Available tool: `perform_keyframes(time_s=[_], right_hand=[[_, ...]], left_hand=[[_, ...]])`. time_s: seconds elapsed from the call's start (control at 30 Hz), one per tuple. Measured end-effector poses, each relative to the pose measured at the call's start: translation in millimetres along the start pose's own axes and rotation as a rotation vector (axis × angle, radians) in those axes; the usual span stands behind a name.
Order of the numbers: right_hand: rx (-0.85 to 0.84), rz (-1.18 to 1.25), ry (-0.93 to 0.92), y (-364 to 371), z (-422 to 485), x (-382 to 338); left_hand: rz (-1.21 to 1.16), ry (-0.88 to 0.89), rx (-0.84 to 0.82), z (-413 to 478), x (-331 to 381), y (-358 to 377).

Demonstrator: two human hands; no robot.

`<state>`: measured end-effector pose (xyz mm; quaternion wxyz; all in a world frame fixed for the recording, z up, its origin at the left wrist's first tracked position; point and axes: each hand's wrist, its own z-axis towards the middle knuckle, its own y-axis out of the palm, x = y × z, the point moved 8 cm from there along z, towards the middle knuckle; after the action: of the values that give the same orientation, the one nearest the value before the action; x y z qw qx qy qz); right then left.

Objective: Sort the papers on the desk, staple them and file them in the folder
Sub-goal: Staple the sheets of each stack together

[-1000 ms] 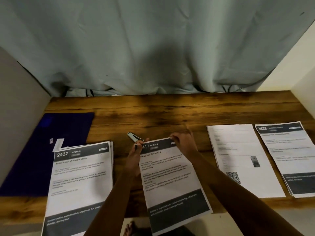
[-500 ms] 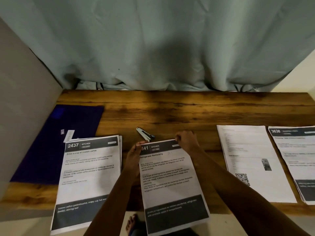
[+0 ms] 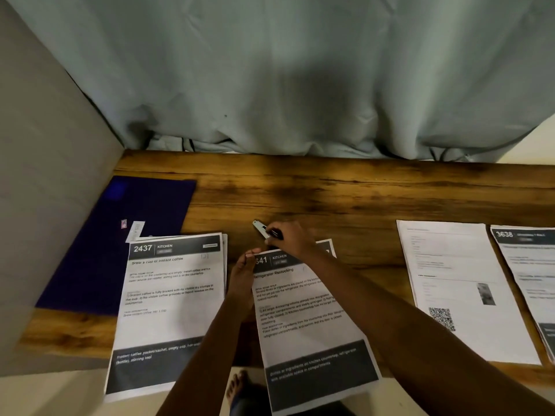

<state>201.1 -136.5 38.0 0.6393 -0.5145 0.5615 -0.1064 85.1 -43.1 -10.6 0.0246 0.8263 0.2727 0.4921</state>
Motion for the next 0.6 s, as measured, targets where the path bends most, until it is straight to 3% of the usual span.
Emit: perform_keyframes(time_s=[0.4, 0.6], right_hand=[[0.194, -0.341, 0.266, -32, -3, 38], [0.180, -0.457, 0.274, -38, -4, 46]], left_hand=[[0.067, -0.014, -0.005, 2, 4, 6], [0.110, -0.006, -0.034, 3, 10, 22]])
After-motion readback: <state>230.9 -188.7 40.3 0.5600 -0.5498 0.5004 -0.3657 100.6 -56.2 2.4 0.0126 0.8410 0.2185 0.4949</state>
